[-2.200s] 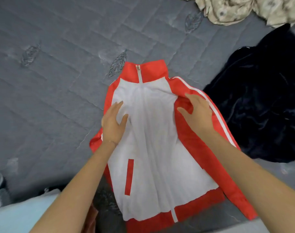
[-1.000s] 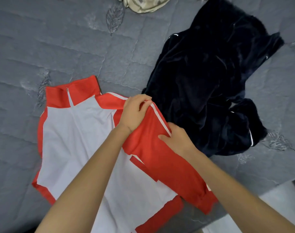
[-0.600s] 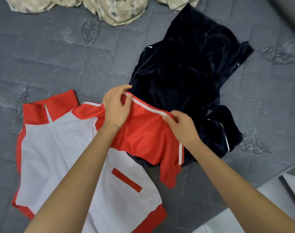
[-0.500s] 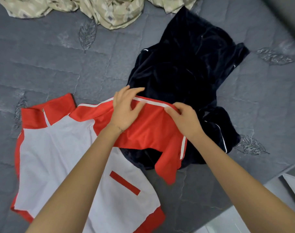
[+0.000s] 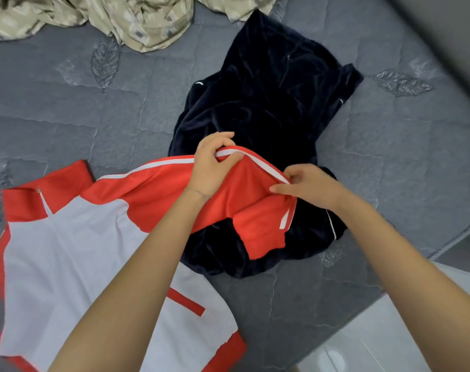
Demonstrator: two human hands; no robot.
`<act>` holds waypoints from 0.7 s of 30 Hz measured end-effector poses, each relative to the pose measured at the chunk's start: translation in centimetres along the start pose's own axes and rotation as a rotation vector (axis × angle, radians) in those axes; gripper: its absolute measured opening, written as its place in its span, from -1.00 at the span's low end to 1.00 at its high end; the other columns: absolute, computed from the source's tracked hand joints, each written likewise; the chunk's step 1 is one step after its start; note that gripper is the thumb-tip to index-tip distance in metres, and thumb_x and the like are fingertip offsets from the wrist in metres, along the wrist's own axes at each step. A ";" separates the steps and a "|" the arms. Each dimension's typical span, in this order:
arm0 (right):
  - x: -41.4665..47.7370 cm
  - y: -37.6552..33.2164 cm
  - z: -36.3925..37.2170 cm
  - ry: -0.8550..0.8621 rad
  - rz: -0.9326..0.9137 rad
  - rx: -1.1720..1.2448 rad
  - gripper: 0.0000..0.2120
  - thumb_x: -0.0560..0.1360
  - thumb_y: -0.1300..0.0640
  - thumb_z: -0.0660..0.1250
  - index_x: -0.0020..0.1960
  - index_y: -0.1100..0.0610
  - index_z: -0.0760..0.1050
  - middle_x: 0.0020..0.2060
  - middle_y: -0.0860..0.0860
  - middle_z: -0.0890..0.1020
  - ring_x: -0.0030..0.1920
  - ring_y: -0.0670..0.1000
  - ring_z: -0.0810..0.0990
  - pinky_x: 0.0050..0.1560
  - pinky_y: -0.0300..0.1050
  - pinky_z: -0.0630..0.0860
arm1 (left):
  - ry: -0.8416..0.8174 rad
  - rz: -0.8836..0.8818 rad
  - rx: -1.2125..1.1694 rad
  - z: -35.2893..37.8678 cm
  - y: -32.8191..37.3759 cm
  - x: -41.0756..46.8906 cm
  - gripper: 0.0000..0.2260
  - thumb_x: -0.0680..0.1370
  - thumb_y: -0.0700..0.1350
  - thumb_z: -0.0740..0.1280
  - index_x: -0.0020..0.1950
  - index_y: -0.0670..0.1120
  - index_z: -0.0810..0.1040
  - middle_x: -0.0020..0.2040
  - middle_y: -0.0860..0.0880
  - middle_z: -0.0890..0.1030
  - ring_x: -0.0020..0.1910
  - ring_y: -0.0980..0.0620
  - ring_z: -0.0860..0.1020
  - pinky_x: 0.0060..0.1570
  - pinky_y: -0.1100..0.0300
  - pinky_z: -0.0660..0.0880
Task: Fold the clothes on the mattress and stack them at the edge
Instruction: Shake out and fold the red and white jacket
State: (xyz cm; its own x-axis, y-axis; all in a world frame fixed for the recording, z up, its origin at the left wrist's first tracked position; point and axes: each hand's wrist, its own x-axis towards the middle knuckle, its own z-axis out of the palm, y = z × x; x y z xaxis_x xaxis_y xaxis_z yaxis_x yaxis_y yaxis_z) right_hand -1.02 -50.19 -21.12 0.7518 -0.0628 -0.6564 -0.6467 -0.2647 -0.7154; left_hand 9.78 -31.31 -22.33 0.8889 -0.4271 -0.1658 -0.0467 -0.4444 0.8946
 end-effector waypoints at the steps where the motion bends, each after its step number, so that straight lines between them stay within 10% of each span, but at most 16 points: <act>1: 0.0 0.2 -0.4 0.189 -0.035 -0.051 -0.74 0.40 0.03 0.50 -0.28 0.14 0.48 -0.40 -0.02 0.56 -0.39 -0.20 0.49 -0.28 -0.36 0.43 | 0.027 -0.003 0.007 0.4 0.0 0.0 -0.91 0.47 -0.23 0.45 -0.08 -0.13 0.57 0.16 0.01 0.55 0.26 -0.02 0.44 0.37 -0.01 0.28; 5: 0.1 -0.1 -1.3 0.622 -0.146 -0.304 -0.73 0.41 -0.04 0.47 -0.26 0.09 0.45 -0.38 -0.03 0.52 -0.34 -0.11 0.47 -0.23 -0.18 0.42 | 0.073 -0.026 0.057 1.4 0.0 -0.6 -0.86 0.49 -0.20 0.43 0.01 -0.21 0.60 0.18 -0.04 0.56 0.33 -0.06 0.40 0.40 -0.05 0.22; 10: 0.2 -0.4 -0.2 0.588 -0.049 -0.548 -0.62 0.45 0.00 0.44 0.20 0.12 0.52 0.14 0.12 0.54 0.20 0.17 0.43 0.27 0.09 0.34 | 0.117 0.007 0.216 -0.5 -0.7 -2.3 -0.62 0.56 -0.13 0.34 0.38 -0.07 0.44 0.42 -0.07 0.39 0.51 -0.08 0.16 0.49 -0.04 0.06; 21: -0.5 -5.0 17.3 0.398 -0.396 -0.665 -0.46 0.47 0.02 0.42 0.41 0.09 0.40 0.39 0.11 0.39 0.44 0.16 0.26 0.44 0.09 0.16 | 0.160 -0.123 0.494 -12.1 -10.5 -13.5 -0.54 0.62 -0.01 0.23 0.52 0.03 0.24 0.54 -0.05 0.19 0.55 -0.08 0.05 0.48 -0.08 -0.09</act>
State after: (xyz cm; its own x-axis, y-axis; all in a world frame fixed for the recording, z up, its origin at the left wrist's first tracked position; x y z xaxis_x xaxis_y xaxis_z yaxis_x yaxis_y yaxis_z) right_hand -0.39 -32.17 -21.34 0.9751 -0.1457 -0.1674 -0.2116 -0.8375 -0.5037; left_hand 3.81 -11.33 -24.45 0.9580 -0.2402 -0.1568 -0.1126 -0.8178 0.5644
